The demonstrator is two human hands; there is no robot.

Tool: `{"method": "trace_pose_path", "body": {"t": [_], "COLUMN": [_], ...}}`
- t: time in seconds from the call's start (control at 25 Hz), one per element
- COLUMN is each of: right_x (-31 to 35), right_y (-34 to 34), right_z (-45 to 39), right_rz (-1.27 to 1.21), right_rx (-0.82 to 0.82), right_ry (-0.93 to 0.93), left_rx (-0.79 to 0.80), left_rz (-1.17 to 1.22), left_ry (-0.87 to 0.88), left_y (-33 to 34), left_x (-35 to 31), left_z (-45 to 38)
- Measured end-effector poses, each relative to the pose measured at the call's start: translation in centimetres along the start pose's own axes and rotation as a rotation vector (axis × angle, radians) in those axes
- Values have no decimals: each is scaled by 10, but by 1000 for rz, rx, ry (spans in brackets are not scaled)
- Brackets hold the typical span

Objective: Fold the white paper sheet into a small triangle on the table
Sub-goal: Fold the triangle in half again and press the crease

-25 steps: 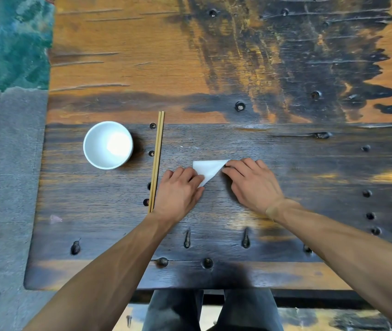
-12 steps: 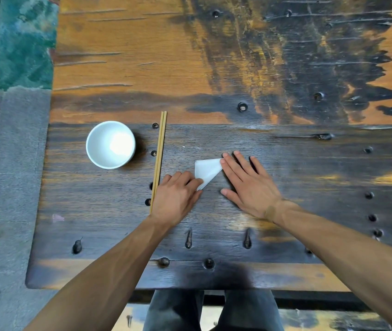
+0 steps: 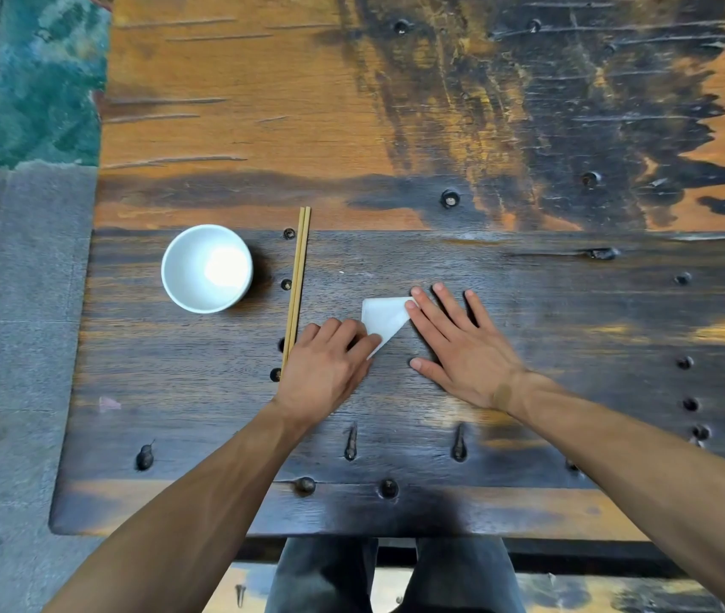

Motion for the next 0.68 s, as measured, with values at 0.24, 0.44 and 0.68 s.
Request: {"method": "trace_pose_path", "body": {"t": [0.24,0.44,0.68], "right_x": [10,17,18], "right_y": [-5,-7,-7], "right_z": [-6,-11,-11], "right_rz": [1,1,-11], "right_rx": [-11,-15,-33], "right_ry": [-15,-41,-58], "left_rx": [-32,-36,-38], "left_rz": [-28,-28,13], "left_ry": [62,53,-17], "left_y": [-2,-2,0], "left_x": [-2,-1,7], "left_z": [3,5,8]}}
Point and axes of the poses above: each hand's wrist, its own z-axis away from the middle knuckle, its own y-axis out of the palm, x = y × z, the point moved 6 cm from there along -z, towards the middle knuckle, and after that the axes turned 3 degrees about -x, right-handed, at the moved point
